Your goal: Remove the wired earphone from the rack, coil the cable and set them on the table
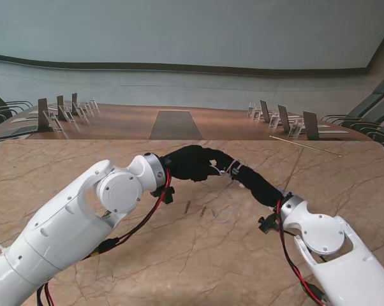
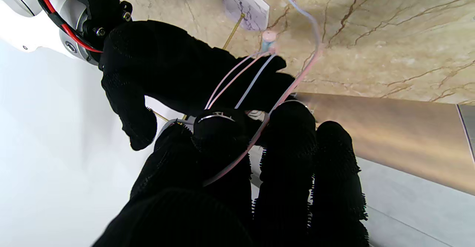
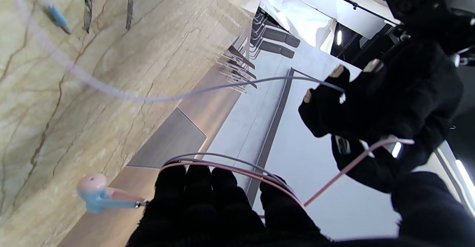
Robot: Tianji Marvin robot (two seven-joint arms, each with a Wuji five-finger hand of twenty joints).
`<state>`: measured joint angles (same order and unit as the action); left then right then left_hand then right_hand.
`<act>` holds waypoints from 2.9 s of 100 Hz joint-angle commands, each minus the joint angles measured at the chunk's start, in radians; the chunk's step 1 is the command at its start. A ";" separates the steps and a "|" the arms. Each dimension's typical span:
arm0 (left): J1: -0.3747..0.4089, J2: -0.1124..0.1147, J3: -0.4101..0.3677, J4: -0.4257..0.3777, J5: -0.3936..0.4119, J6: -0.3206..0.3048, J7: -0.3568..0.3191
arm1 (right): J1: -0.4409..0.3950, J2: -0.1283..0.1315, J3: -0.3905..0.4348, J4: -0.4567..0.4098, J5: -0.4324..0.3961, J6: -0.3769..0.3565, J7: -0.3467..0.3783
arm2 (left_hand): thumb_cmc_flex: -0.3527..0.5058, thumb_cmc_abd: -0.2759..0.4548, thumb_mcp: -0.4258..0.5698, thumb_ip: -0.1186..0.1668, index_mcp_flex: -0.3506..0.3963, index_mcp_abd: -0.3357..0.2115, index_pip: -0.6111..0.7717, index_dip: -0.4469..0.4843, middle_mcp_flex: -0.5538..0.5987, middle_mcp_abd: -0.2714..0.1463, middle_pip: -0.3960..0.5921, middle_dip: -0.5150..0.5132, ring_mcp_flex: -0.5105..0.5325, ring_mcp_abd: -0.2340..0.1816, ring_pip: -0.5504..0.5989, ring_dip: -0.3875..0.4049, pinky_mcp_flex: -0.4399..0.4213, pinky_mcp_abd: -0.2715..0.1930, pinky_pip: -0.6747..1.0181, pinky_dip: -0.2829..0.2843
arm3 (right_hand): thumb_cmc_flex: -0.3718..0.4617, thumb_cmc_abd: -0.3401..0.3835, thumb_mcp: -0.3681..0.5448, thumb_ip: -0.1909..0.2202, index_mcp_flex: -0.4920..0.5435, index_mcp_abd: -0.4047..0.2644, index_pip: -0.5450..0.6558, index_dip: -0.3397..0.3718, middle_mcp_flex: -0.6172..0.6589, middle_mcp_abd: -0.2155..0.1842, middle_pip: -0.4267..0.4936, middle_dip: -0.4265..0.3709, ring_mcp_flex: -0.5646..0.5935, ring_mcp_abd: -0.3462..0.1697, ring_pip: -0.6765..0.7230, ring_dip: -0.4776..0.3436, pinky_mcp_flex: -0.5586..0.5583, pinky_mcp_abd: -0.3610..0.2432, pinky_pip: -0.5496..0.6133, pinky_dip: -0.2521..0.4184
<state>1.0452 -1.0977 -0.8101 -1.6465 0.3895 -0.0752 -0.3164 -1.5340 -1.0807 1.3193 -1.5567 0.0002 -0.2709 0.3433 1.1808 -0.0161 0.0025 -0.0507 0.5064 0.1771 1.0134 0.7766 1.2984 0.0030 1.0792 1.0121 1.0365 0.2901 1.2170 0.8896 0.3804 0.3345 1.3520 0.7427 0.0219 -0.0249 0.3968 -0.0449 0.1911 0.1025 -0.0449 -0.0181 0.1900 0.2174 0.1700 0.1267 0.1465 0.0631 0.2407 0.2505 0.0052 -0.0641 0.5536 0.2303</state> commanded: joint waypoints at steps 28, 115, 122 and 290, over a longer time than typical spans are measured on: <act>0.034 -0.006 0.020 0.013 0.016 0.050 0.029 | -0.010 0.001 0.030 -0.019 -0.013 -0.075 -0.024 | 0.001 0.013 -0.038 -0.015 -0.016 0.003 0.012 -0.031 -0.023 0.023 -0.046 -0.022 -0.026 0.041 0.015 0.002 -0.030 0.028 0.036 0.000 | -0.044 0.011 0.010 -0.034 -0.017 -0.040 -0.015 0.002 -0.041 -0.067 -0.112 -0.051 -0.048 -0.066 -0.117 -0.049 -0.035 -0.044 -0.051 0.044; -0.061 -0.050 0.202 0.144 -0.082 0.183 0.029 | 0.000 0.034 -0.004 -0.118 0.032 -0.150 0.086 | 0.000 0.028 -0.039 -0.010 -0.048 -0.017 0.023 -0.041 -0.164 0.053 -0.134 -0.073 -0.152 0.031 -0.101 0.015 0.062 0.109 0.078 0.020 | -0.036 0.003 0.020 -0.029 -0.032 -0.098 0.021 0.183 -0.033 -0.062 -0.086 -0.035 -0.042 -0.061 -0.130 -0.029 -0.014 -0.047 -0.114 0.101; -0.070 -0.054 0.212 0.157 -0.086 0.184 0.030 | 0.000 0.035 -0.010 -0.125 0.041 -0.155 0.090 | 0.001 0.028 -0.038 -0.010 -0.046 -0.017 0.022 -0.041 -0.166 0.056 -0.132 -0.075 -0.155 0.037 -0.096 0.019 0.091 0.099 0.119 0.041 | -0.033 0.002 0.021 -0.028 -0.032 -0.095 0.022 0.189 -0.031 -0.059 -0.080 -0.032 -0.040 -0.058 -0.124 -0.028 -0.008 -0.044 -0.113 0.102; -0.202 -0.081 0.217 0.347 -0.035 0.096 0.073 | -0.128 0.081 -0.040 -0.263 0.149 -0.166 0.264 | 0.000 0.021 -0.039 -0.010 -0.039 -0.022 0.020 -0.054 -0.183 0.072 -0.192 -0.109 -0.193 0.031 -0.160 -0.006 0.055 0.062 0.086 0.070 | -0.009 0.002 0.011 -0.021 -0.056 -0.115 0.038 0.488 -0.028 0.007 0.145 0.063 0.040 0.041 0.033 -0.001 0.040 0.036 0.107 0.014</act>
<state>0.8385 -1.1874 -0.5789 -1.2845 0.3498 0.0250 -0.2494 -1.6472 -0.9922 1.2878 -1.8263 0.1566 -0.4530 0.6107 1.1687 -0.0300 -0.0222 -0.0525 0.4750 0.1763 1.0137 0.7274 1.1172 0.0668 0.8906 0.9150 0.8561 0.3195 1.0565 0.8895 0.4359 0.3949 1.4273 0.8182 0.0229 -0.0250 0.4071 -0.0449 0.1735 0.0624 -0.0105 0.4449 0.1710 0.2212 0.3053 0.1770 0.1703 0.0770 0.2679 0.2388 0.0341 -0.0499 0.5889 0.2613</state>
